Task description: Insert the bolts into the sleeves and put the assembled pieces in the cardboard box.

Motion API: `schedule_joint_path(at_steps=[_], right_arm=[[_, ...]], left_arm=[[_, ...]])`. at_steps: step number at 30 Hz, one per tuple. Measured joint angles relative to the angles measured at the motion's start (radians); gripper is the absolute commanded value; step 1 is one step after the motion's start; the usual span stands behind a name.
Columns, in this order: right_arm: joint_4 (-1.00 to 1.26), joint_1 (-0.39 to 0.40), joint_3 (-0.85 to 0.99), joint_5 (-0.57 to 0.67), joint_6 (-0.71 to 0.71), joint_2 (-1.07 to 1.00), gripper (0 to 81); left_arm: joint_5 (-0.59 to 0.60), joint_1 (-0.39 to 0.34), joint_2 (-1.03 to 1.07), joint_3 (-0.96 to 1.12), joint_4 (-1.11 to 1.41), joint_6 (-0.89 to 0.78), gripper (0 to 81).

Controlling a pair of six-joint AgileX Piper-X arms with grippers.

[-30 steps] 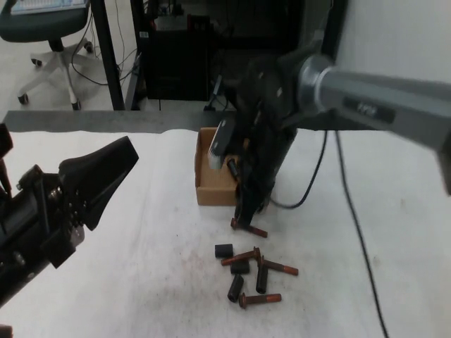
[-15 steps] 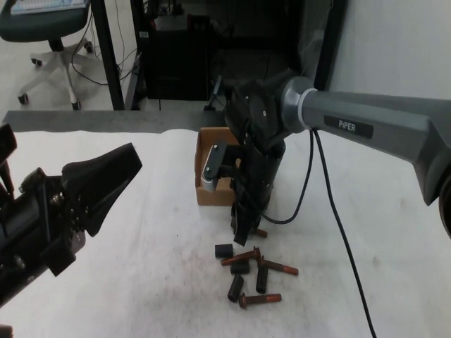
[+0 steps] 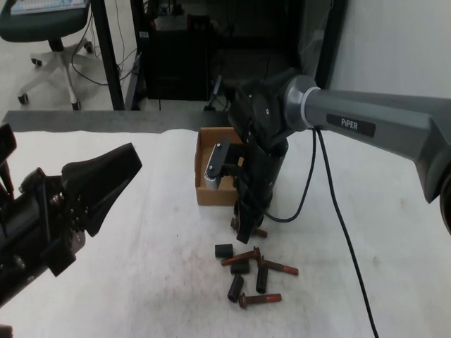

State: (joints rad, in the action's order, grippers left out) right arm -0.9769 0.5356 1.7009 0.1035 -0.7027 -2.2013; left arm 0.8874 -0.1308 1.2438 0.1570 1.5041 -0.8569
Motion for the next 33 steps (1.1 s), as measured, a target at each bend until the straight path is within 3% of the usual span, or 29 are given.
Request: schedule_joint_path(at_steps=[5, 7, 11, 12, 19, 25, 29, 33], right_arm=[[0.0, 0.008, 0.004, -0.003, 0.0, -0.009, 34.0], [0.0, 0.012, 0.005, -0.009, 0.0, -0.01, 30.2], [-0.011, 0.026, 0.008, -0.014, -0.004, -0.016, 3.2], [-0.011, 0.03, 0.01, -0.022, -0.004, -0.016, 0.4], [-0.014, 0.026, 0.011, -0.017, 0.052, -0.016, 0.8], [-0.036, -0.006, 0.007, 0.126, 0.142, -0.001, 0.8], [-0.136, -0.04, -0.007, 0.277, 0.171, 0.058, 0.8], [-0.204, -0.121, -0.008, 0.36, 0.172, 0.253, 0.8]], left_arm=[[0.002, 0.0, 0.0, 0.0, 0.0, 0.0, 0.3], [0.004, 0.0, 0.0, 0.0, 0.0, 0.0, 0.3], [0.003, 0.0, 0.0, 0.0, 0.0, 0.0, 0.3], [0.003, 0.0, 0.0, 0.0, 0.0, 0.0, 0.3], [0.003, 0.0, 0.0, 0.0, 0.0, 0.0, 0.3], [0.019, 0.0, 0.0, 0.0, 0.0, 0.0, 0.3], [0.1, 0.0, 0.0, 0.0, -0.054, -0.023, 0.3], [0.232, 0.0, -0.001, 0.029, -0.261, -0.038, 0.3]])
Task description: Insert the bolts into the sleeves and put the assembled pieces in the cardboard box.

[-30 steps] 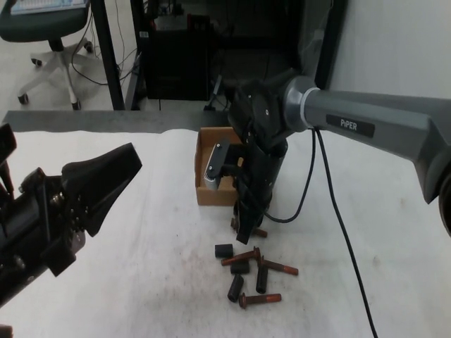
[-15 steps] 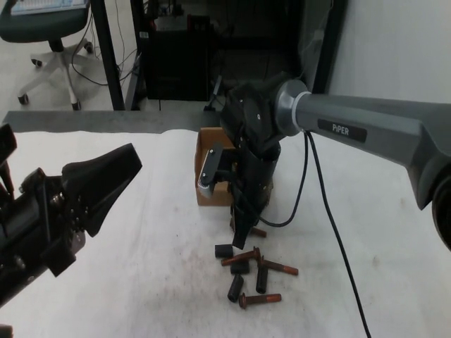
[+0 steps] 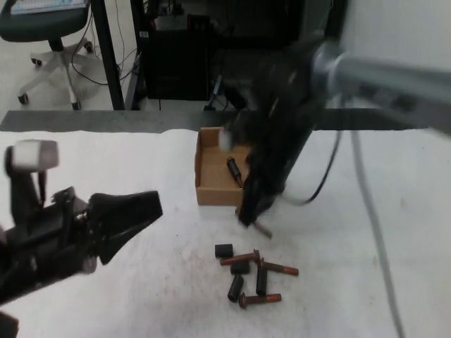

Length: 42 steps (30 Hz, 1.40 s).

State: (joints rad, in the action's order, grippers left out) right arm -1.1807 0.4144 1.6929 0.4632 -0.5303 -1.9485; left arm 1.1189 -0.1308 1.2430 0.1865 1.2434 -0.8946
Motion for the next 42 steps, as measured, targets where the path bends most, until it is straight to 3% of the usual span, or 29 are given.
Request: schedule_joint_path(at_steps=[5, 9, 11, 13, 14, 15, 17, 20, 22, 32, 37, 39, 42], right_arm=[[-0.021, -0.091, 0.0, 0.061, 0.018, 0.174, 0.8], [-0.085, -0.163, 0.0, 0.073, 0.016, 0.301, 0.8], [-0.095, -0.183, 0.0, 0.075, 0.015, 0.332, 0.8], [-0.108, -0.215, 0.0, 0.076, 0.015, 0.384, 0.8], [-0.113, -0.23, 0.0, 0.075, 0.015, 0.408, 0.8], [-0.115, -0.247, 0.0, 0.075, 0.015, 0.431, 0.8], [-0.116, -0.27, 0.0, 0.081, 0.015, 0.469, 0.8], [-0.116, -0.294, -0.018, 0.082, 0.017, 0.506, 0.8], [-0.113, -0.3, -0.038, 0.082, 0.017, 0.517, 0.8], [0.053, -0.348, -0.518, 0.083, 0.075, 0.571, 0.8], [0.138, -0.352, -0.659, 0.081, 0.121, 0.579, 0.8], [0.166, -0.352, -0.69, 0.081, 0.131, 0.588, 0.8], [0.195, -0.352, -0.709, 0.081, 0.141, 0.607, 0.8]], left_arm=[[0.014, -0.042, 0.002, 0.131, -0.3, 0.037, 0.3], [-0.055, -0.114, 0.002, 0.282, -0.675, 0.227, 0.3], [-0.168, -0.178, 0.004, 0.421, -1.076, 0.394, 0.3], [-0.381, -0.255, 0.02, 0.566, -1.466, 0.614, 0.3], [-0.62, -0.259, 0.023, 0.575, -1.488, 0.835, 0.3], [-0.644, -0.277, 0.034, 0.61, -1.563, 0.835, 0.3], [-0.801, -0.299, 0.057, 0.659, -1.657, 1.018, 0.3], [-0.898, -0.333, 0.127, 0.762, -1.792, 1.153, 0.3], [-0.923, -0.351, 0.182, 0.83, -1.853, 1.186, 0.3], [-0.936, -0.491, 0.63, 1.302, -2.362, 1.313, 0.3], [-0.942, -0.507, 0.692, 1.373, -2.375, 1.326, 0.1], [-0.949, -0.507, 0.692, 1.377, -2.373, 1.349, 3.9], [-0.971, -0.507, 0.692, 1.381, -2.369, 1.378, 17.3]])
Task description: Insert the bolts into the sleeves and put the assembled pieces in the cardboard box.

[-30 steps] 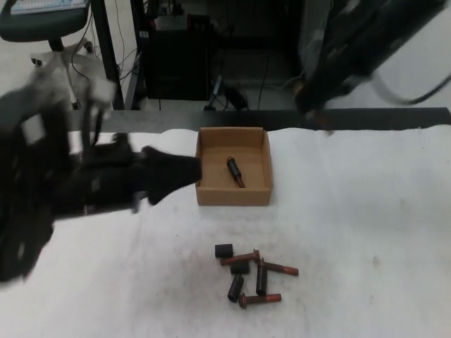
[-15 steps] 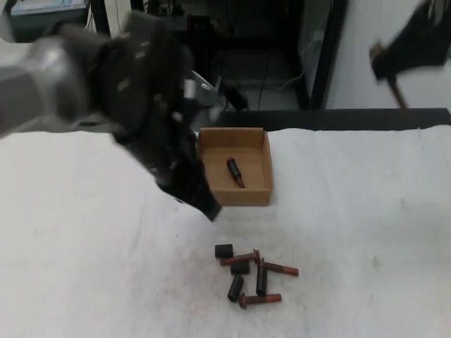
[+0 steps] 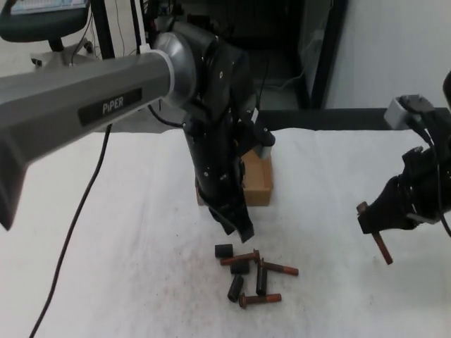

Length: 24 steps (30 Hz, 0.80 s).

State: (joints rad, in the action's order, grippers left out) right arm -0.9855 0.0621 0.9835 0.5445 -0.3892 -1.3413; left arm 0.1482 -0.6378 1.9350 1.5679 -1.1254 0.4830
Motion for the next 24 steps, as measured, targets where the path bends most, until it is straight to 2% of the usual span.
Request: schedule_joint_path(at_steps=[3, 5, 9, 24], right_arm=[[0.035, 0.0, -0.002, 0.002, 0.016, 0.021, 0.8], [0.044, 0.0, -0.002, 0.002, 0.016, 0.031, 0.8], [0.049, 0.0, -0.002, 0.026, 0.024, 0.031, 0.8], [0.049, 0.0, -0.002, 0.066, 0.024, 0.031, 0.8]], left_arm=[[-0.038, 0.0, 0.0, 0.0, 0.0, 0.029, 35.2], [-0.076, 0.0, 0.0, 0.0, 0.0, 0.047, 41.0], [-0.148, -0.001, 0.0, 0.0, 0.005, 0.085, 41.3], [-0.148, -0.003, 0.073, 0.001, 0.01, 0.269, 41.3]])
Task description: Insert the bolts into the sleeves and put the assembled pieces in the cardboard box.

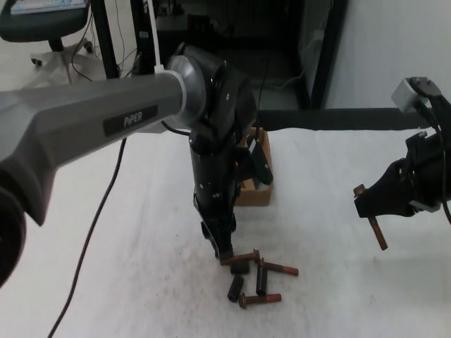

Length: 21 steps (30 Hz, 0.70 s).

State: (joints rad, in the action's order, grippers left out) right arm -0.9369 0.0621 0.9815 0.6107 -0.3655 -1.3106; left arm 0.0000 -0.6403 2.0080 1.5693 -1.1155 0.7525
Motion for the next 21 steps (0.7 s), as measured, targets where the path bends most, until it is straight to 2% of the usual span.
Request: schedule_joint_path(at_steps=[21], right_arm=[[0.0, 0.0, 0.0, 0.002, 0.0, 0.0, 0.8]], left_arm=[[0.0, -0.011, 0.074, 0.0, 0.085, 0.014, 41.3]])
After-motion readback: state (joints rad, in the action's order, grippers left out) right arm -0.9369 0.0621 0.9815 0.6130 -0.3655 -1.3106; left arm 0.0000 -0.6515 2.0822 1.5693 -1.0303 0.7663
